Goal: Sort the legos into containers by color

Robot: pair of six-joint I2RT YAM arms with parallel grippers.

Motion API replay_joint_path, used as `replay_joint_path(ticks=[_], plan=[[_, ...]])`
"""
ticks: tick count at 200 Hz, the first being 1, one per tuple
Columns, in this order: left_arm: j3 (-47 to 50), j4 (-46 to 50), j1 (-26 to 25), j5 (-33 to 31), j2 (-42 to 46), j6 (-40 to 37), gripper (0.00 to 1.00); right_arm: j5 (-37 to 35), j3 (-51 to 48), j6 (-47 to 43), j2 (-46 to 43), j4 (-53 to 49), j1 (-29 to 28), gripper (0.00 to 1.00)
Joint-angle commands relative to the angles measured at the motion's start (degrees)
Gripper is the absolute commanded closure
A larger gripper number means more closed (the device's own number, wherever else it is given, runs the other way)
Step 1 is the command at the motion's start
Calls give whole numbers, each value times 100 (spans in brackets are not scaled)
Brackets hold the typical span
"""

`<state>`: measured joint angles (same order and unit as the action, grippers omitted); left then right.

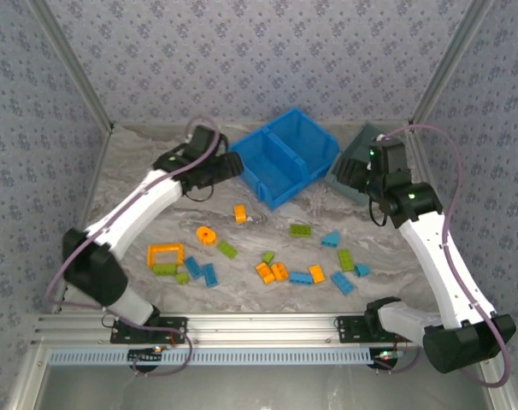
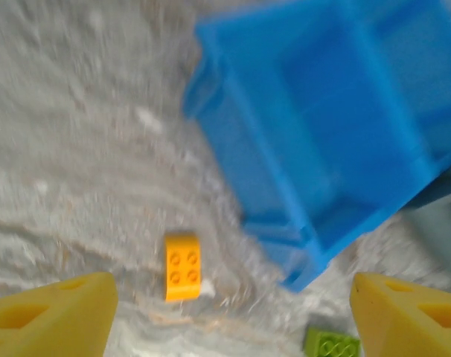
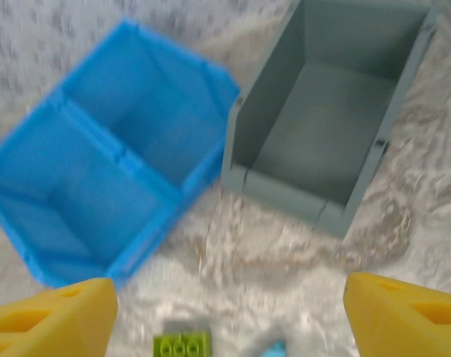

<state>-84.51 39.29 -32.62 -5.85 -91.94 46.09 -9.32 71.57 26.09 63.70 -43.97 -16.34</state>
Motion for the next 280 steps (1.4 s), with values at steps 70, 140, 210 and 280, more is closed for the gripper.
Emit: replay_joint_path(ticks=[70, 140, 210, 280], plan=[[-2350, 946, -116, 182, -2345, 503, 24, 176, -36, 79, -197, -809, -533, 16], [-3294, 1374, -157, 306, -3293, 716, 49, 185, -231, 51, -236, -751, -555, 17], [-3378, 1473, -157, 42, -3483, 583, 60, 54, -445, 85, -221, -786, -546, 18], [-3602, 1554, -136, 18, -3725, 546, 75, -58, -582, 2, -83, -782, -210, 18]])
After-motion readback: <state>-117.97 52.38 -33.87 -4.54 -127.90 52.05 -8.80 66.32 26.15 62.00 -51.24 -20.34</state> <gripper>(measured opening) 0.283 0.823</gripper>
